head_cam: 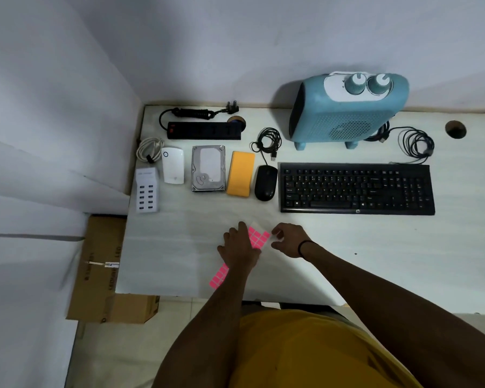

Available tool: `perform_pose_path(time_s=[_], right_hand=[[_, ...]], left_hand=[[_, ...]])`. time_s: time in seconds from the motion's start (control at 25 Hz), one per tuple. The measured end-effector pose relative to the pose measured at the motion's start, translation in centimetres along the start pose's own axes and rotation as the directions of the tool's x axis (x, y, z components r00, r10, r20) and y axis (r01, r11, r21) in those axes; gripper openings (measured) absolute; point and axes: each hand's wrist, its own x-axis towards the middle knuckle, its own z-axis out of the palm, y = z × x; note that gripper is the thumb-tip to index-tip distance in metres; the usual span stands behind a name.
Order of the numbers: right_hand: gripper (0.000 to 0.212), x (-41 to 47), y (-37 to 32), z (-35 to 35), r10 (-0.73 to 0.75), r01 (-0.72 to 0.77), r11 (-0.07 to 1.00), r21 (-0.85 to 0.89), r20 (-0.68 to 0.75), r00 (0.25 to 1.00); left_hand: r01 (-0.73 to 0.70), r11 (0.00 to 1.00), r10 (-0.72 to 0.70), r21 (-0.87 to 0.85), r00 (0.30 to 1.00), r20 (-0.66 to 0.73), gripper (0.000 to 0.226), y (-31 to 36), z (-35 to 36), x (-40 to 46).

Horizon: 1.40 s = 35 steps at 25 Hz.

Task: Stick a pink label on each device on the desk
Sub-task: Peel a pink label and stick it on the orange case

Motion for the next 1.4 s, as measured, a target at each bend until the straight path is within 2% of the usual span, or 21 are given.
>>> perform_pose_path(time_s=[0.16, 0.32, 0.4, 0.52, 0.6, 0.68, 0.72, 0.84, 0.92, 1.0, 1.08, 1.16, 1.24, 1.32, 1.4], right_hand=[[0.054, -0.1, -0.7, 0.5, 0.037, -0.035, 0.998, 0.044, -0.065, 0.997], [0.053, 0.5, -2.0, 1.7, 0.144, -0.137, 0.964, 0.228, -0.017, 0.989], [0.041, 1.0, -2.5, 2.0, 0.164, -0.165, 0.963, 0.214, 0.025, 0.986], [0.036, 1.3, -3.4, 2.5, 0.153, -0.156, 0.987, 0.035, 0.086, 0.985], [0.043, 1.3, -3.5, 3.2, 0.164, -0.166, 0.985, -0.053, -0.034, 0.986], [0.047, 1.0, -3.7, 4.1, 0.152, -0.158, 0.987, -0.028, -0.149, 0.977], [0.047, 1.0, -4.0, 4.5, 0.154, -0.155, 0.988, 0.005, -0.153, 0.976], [0.03, 1.1, -4.5, 5.4, 0.162, -0.162, 0.987, 0.009, -0.057, 0.985], [0.024, 0.9, -4.2, 4.8, 0.125, -0.125, 0.992, -0.021, -0.008, 0.992], [0.025, 0.8, -3.7, 3.5, 0.086, -0.086, 0.996, 0.025, 0.004, 0.996], [0.018, 0.6, -3.3, 1.5, 0.023, -0.024, 0.994, 0.102, 0.005, 1.0], [0.009, 0.7, -3.4, -1.0, -0.043, 0.045, 0.981, 0.19, -0.015, 0.999], [0.031, 0.3, -3.9, -3.3, -0.126, 0.137, 0.972, 0.188, -0.071, 0.99], [0.039, -0.1, -5.0, -5.4, -0.213, 0.237, 0.962, 0.139, -0.166, 0.963], [0.037, -1.0, -6.1, -6.7, -0.287, 0.34, 0.934, 0.114, -0.331, 0.899]], left_hand=[[0.051, 0.996, -0.053, -0.068, 0.998, -0.028, 0.079, 0.7, 0.2, -0.5], [0.036, 0.994, -0.042, -0.107, 0.998, -0.055, 0.073, 0.5, 0.4, -0.6], [0.027, 0.991, -0.034, -0.132, 0.998, -0.051, 0.072, 0.3, 0.3, -0.5], [0.017, 0.987, -0.026, -0.159, 0.998, -0.056, 0.071, 0.0, 0.4, -0.4], [0.013, 0.985, -0.026, -0.174, 0.997, -0.071, 0.07, -0.2, 0.5, -0.6], [0.008, 0.981, -0.029, -0.196, 0.994, -0.103, 0.064, 0.0, 0.6, -0.9], [0.0, 0.977, -0.028, -0.215, 0.992, -0.126, 0.057, 0.1, 0.6, -1.0], [-0.024, 0.972, -0.009, -0.233, 0.99, -0.143, 0.041, -0.1, 0.7, -0.9], [-0.017, 0.968, -0.014, -0.249, 0.993, -0.121, 0.047, -0.4, 0.5, -0.7], [-0.002, 0.958, -0.021, -0.286, 0.997, -0.079, 0.063, -0.6, -0.1, -0.4], [-0.059, 0.942, 0.047, -0.33, 0.998, -0.042, 0.056, -0.7, -1.5, 0.1], [-0.096, 0.822, 0.124, -0.562, 0.992, 0.012, 0.031, -0.7, -3.3, 0.8], [-0.053, 0.656, 0.137, -0.753, 0.989, 0.049, 0.017, -0.3, -5.3, 0.5], [-0.055, 0.572, 0.139, -0.819, 0.99, 0.03, 0.019, 0.3, -6.7, 0.4], [-0.048, 0.461, 0.146, -0.886, 0.989, 0.022, 0.03, 1.2, -8.1, -0.2]])
